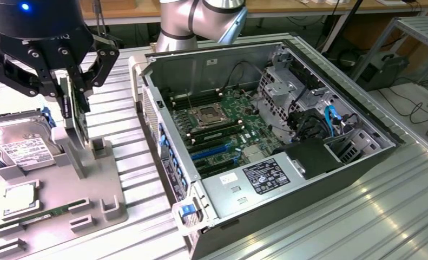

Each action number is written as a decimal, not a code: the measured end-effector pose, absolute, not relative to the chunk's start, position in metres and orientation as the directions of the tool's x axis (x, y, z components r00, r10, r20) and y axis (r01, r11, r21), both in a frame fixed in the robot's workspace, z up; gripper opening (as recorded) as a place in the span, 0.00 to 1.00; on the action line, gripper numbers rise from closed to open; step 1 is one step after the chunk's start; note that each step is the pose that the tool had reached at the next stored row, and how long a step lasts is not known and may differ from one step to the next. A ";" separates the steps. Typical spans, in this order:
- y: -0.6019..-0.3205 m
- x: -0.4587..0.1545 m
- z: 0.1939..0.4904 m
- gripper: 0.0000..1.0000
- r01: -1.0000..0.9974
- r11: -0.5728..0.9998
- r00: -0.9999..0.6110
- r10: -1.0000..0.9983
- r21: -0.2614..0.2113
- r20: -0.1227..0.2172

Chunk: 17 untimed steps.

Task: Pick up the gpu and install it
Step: 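Pick up the gpu and move the gpu toward the slot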

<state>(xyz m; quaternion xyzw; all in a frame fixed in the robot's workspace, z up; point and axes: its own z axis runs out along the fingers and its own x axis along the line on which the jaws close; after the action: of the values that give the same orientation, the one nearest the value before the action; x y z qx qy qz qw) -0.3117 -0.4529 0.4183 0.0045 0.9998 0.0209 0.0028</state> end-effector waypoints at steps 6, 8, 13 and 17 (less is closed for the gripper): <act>-0.453 -0.312 0.423 0.28 0.009 0.999 -1.000 0.009 0.042 -0.005; -0.453 -0.312 0.424 0.28 0.009 0.999 -1.000 0.009 0.042 -0.005; -0.453 -0.312 0.430 0.28 0.009 0.999 -1.000 0.009 0.042 -0.005; -0.453 -0.312 0.433 0.28 0.009 0.999 -1.000 0.009 0.041 -0.005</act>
<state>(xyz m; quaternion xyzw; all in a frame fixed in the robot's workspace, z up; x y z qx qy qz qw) -0.3117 -0.4529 0.4331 0.0045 0.9998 0.0207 0.0026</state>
